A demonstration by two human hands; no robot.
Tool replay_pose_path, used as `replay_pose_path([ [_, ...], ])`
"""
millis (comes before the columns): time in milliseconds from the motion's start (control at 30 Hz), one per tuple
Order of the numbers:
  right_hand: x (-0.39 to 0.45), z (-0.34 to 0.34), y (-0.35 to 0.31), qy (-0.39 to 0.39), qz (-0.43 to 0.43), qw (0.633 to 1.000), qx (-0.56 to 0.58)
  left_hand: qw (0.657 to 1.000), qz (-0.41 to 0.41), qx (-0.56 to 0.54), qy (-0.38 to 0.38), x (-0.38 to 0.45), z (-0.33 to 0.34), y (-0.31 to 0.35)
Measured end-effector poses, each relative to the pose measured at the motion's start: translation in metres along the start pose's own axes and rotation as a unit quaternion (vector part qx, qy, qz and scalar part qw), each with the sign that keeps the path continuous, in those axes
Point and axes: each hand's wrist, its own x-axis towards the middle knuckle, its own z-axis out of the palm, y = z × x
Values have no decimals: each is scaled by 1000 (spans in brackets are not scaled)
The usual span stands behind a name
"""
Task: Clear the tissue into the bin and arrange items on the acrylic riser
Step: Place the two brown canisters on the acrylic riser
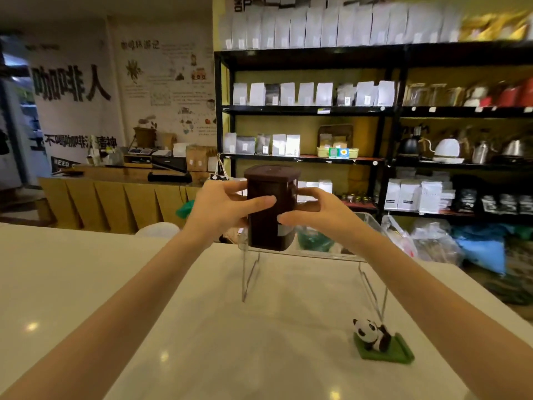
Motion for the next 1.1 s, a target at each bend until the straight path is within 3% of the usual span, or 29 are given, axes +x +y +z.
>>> replay_pose_path([
  [167, 28, -18, 11, 37, 44, 998, -14, 999, 34, -1, -19, 38, 25, -4],
  [500, 59, -34, 61, 8, 85, 996, -28, 999, 25, 17, -20, 74, 79, -57],
  [1100, 104, -41, 98, 53, 120, 991, 3, 996, 15, 83, 3, 100, 111, -70],
])
